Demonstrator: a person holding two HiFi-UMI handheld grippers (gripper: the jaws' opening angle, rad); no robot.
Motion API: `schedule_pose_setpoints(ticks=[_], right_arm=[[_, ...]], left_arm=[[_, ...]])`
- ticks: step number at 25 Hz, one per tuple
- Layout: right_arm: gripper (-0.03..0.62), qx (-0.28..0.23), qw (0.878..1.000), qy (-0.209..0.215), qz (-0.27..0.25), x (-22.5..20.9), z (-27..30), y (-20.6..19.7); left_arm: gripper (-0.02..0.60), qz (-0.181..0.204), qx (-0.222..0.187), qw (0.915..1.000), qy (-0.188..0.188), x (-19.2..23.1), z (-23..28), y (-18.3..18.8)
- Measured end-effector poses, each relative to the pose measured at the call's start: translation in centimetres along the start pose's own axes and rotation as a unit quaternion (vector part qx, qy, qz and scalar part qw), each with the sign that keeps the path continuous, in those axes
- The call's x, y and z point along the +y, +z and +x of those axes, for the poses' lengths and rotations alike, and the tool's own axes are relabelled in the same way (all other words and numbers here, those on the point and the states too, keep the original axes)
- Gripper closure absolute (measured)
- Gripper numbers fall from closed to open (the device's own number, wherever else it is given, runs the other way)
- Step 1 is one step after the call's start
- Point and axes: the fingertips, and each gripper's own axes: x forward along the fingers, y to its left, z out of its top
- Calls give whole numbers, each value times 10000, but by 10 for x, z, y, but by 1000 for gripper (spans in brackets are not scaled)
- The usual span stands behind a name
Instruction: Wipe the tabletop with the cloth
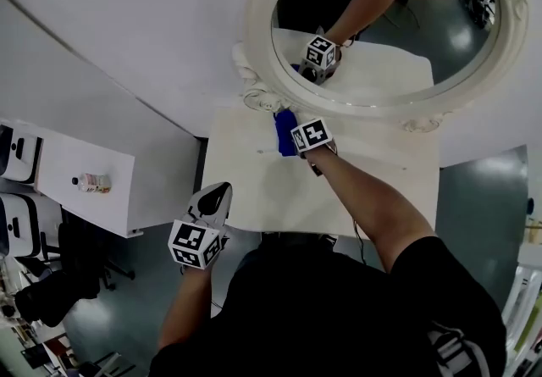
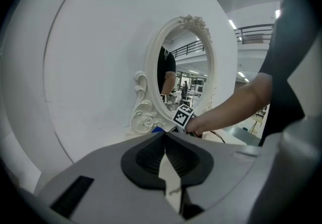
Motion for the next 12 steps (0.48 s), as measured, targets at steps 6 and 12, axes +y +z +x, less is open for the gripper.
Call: schedule_pose_setpoints(ticks=[6, 12], right_arm=[[546, -94, 9985, -371, 403, -69, -41, -31], [546, -147, 9940, -799, 727, -135, -85, -68]], left_arm=[[571, 168, 37, 9991, -382, -37, 32, 11], [571, 328, 49, 9966, -756, -75, 63, 23]])
